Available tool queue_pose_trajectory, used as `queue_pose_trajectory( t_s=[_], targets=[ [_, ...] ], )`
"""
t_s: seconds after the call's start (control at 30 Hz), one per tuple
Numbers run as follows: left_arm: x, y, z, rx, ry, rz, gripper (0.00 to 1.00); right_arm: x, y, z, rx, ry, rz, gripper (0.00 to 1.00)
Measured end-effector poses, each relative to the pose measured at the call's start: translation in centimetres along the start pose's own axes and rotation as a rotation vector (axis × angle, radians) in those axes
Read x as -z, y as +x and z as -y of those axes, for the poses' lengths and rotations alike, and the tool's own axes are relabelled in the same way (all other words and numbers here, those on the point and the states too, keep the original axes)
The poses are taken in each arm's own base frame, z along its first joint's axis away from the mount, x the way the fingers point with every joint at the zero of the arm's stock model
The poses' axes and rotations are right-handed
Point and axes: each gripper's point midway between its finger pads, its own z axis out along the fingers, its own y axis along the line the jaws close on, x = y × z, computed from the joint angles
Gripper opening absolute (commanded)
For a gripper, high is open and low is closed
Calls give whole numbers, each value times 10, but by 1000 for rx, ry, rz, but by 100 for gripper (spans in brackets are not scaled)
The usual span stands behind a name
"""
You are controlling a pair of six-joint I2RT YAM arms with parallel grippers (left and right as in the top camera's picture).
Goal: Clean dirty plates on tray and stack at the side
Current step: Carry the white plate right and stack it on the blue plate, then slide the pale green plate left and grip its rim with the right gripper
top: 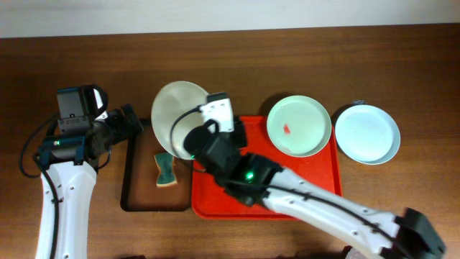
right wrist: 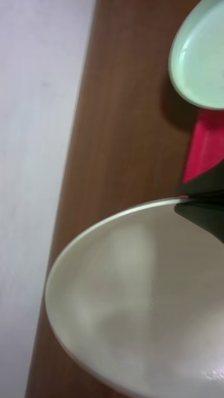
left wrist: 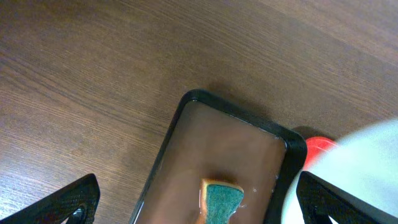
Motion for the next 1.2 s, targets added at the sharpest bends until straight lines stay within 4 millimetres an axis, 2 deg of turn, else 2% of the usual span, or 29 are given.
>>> queue_pose_trajectory(
  t_s=[0.07,0.2,0.27,0.37,0.4,0.5,0.57,0.63,0.73,0.83,0.9,0.93,1.0,1.03,1.07,1.13,1.17,1.2],
  targets=[
    [0,0,0,0,0,0,99,-3,-1,44,-138,-1,-97,4],
    [0,0,0,0,0,0,99,1,-1,153,-433,60,-247,4],
    [0,0,0,0,0,1,99,3,7,198,-529,122,-295,4],
    [0,0,0,0,0,0,99,19,52,291,-691,345,-439,4],
    [0,0,0,0,0,0,99,26,61,314,-739,405,-457,4],
    [0,0,0,0,0,0,99,46,84,361,-849,530,-493,4],
    [0,0,0,0,0,1,99,53,100,375,-877,583,-517,4],
    [0,0,0,0,0,0,99,58,131,396,-899,687,-565,4],
    [0,0,0,0,0,0,99,61,167,429,-958,799,-597,4],
    [0,0,0,0,0,0,99,53,189,455,-1020,852,-608,4],
    [0,0,0,0,0,0,99,39,204,454,-1030,838,-655,10],
    [0,0,0,0,0,0,99,30,217,452,-1041,827,-700,22],
    [0,0,0,0,0,0,99,21,236,445,-1056,809,-770,59],
    [0,0,0,0,0,0,99,19,241,443,-1057,802,-791,63],
    [0,0,0,0,0,0,99,16,241,441,-1034,763,-804,63],
    [0,0,0,0,0,0,99,2,229,423,-968,554,-830,55],
    [0,0,0,0,0,0,99,-9,210,410,-905,393,-822,41],
    [0,0,0,0,0,0,99,-17,196,404,-860,317,-799,39]
  ],
)
